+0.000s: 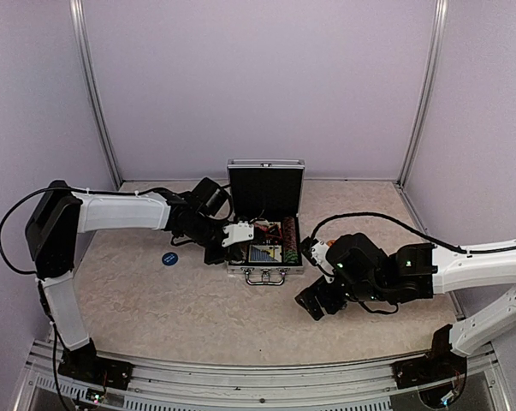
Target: Pack up texas hold em set
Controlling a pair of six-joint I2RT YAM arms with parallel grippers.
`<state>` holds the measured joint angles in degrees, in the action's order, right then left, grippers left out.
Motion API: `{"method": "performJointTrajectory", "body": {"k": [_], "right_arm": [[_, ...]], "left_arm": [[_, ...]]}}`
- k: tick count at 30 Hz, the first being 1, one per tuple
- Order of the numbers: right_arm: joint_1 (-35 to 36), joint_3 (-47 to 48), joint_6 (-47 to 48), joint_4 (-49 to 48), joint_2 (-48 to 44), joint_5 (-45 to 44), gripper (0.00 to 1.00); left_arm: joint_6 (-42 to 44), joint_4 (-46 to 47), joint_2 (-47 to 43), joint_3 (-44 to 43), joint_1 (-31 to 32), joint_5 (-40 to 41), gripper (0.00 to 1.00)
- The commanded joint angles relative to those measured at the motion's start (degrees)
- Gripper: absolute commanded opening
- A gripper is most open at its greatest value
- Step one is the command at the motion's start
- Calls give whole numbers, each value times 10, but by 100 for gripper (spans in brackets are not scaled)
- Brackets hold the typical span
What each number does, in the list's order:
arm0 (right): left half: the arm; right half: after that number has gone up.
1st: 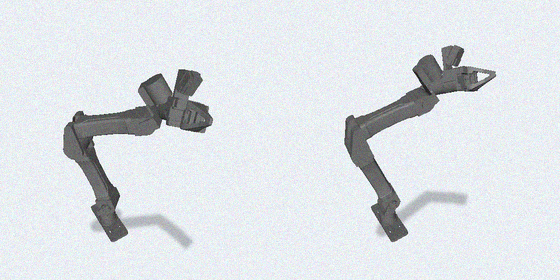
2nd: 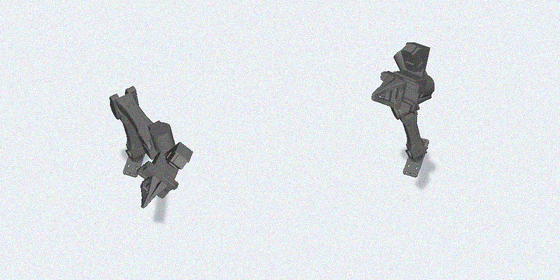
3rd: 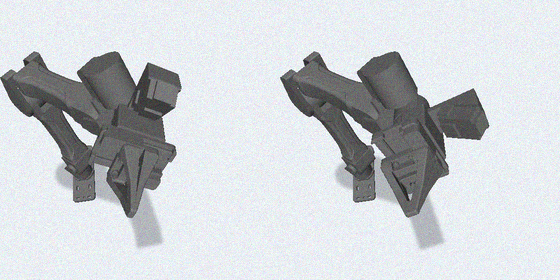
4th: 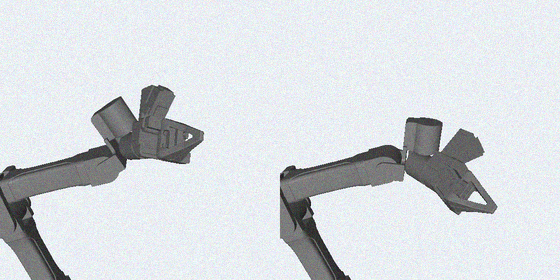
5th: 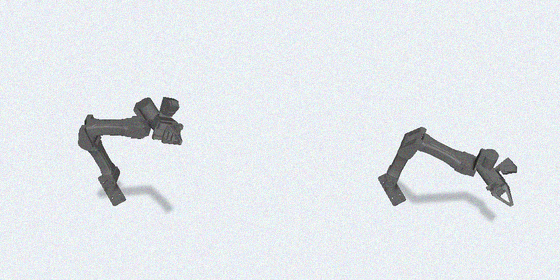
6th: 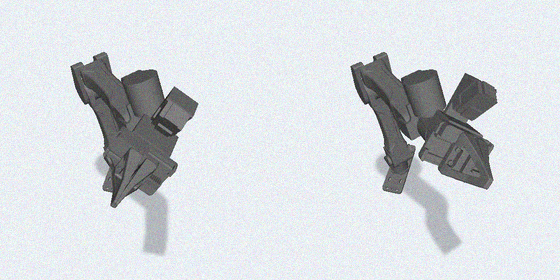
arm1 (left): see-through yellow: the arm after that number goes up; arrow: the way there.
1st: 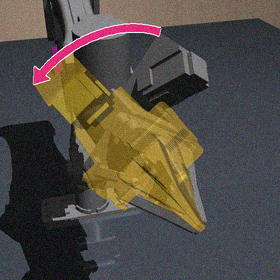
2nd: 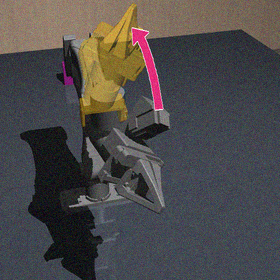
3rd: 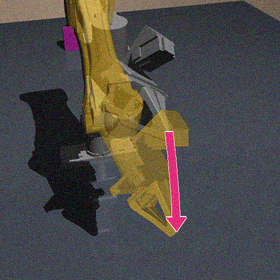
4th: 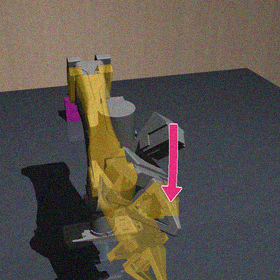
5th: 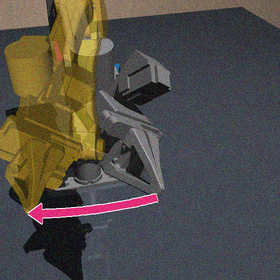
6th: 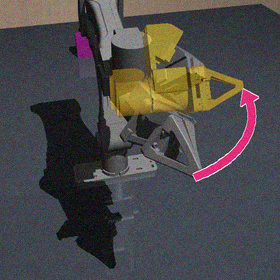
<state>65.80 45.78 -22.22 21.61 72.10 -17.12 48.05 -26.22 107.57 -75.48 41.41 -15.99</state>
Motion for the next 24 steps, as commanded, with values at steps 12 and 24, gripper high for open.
{"method": "performJointTrajectory", "body": {"k": [12, 24], "right_arm": [[-7, -5, -2, -1, -4, 5, 100], [-8, -5, -1, 0, -3, 9, 100]], "left_arm": [[6, 20, 1, -21, -14, -15, 0], [3, 24, 21, -29, -14, -7, 0]]}}
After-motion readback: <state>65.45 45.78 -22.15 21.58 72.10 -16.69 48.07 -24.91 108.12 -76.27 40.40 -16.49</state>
